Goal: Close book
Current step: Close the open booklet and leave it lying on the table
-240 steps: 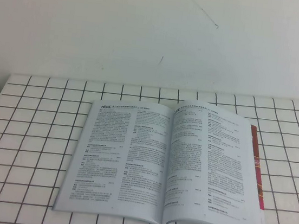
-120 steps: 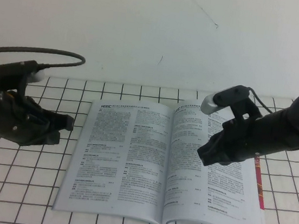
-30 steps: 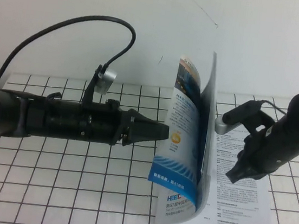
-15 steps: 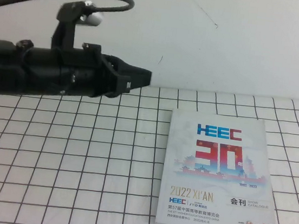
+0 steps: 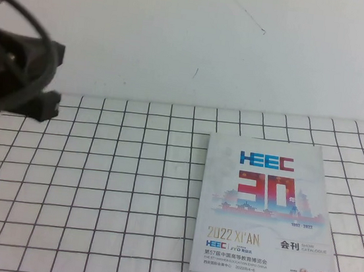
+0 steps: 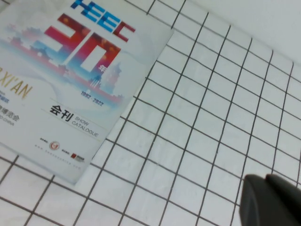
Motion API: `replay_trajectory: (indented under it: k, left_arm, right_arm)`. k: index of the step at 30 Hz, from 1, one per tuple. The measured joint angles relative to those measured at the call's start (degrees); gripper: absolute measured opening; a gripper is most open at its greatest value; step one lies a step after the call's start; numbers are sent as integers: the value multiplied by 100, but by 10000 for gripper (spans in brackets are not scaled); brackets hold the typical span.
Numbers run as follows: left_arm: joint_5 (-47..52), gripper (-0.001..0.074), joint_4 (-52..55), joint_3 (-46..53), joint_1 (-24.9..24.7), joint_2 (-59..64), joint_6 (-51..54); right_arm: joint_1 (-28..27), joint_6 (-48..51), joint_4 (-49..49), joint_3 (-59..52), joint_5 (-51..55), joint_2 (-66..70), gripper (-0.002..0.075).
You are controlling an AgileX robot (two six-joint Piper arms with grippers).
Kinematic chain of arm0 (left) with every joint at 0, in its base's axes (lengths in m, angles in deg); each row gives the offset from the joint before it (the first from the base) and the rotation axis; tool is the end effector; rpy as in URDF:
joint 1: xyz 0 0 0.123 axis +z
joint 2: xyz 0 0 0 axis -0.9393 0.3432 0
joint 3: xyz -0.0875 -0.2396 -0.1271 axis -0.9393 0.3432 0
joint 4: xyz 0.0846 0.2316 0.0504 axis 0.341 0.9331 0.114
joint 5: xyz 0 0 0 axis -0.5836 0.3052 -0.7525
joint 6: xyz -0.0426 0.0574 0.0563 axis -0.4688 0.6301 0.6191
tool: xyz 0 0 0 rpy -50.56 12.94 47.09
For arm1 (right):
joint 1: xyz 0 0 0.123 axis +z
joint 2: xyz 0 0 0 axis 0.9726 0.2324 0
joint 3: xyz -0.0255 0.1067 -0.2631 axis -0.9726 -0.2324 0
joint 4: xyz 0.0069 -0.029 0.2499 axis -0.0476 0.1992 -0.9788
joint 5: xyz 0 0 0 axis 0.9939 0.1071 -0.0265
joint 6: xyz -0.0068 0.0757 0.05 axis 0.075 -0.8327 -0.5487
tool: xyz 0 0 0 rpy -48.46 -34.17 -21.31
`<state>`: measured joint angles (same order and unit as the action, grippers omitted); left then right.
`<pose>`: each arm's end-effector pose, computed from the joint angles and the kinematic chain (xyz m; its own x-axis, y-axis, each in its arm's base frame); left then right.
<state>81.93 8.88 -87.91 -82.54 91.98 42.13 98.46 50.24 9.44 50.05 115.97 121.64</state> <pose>0.2067 -0.0688 0.3929 -0.2147 0.1141 -0.9700 0.4549 0.8905 0.0041 0.1450 0.0372 0.3482 -0.5123 -0.4934 -0.7029 -0.3651 0.8660 -0.3417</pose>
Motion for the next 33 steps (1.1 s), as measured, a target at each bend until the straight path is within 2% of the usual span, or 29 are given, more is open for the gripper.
replay_trajectory:
  k: [7, 16, 23, 33]
  left_arm:
    - [-795, -3, 86, 1685, 0, -1709, 13]
    - [-777, -3, 95, 3370, 0, -3563, 473]
    - [-652, -3, 95, 3717, 0, -3980, 625]
    - [69, -3, 95, 3731, 0, -3980, 651]
  right_arm:
    - [0, -427, 12, -1306, -572, -1626, -2]
    - [0, -507, -290, -2459, -1516, -2773, -2]
    - [0, -519, -766, -2637, -1211, -2784, -2]
    - [0, -519, -832, -2637, -956, -2784, -3]
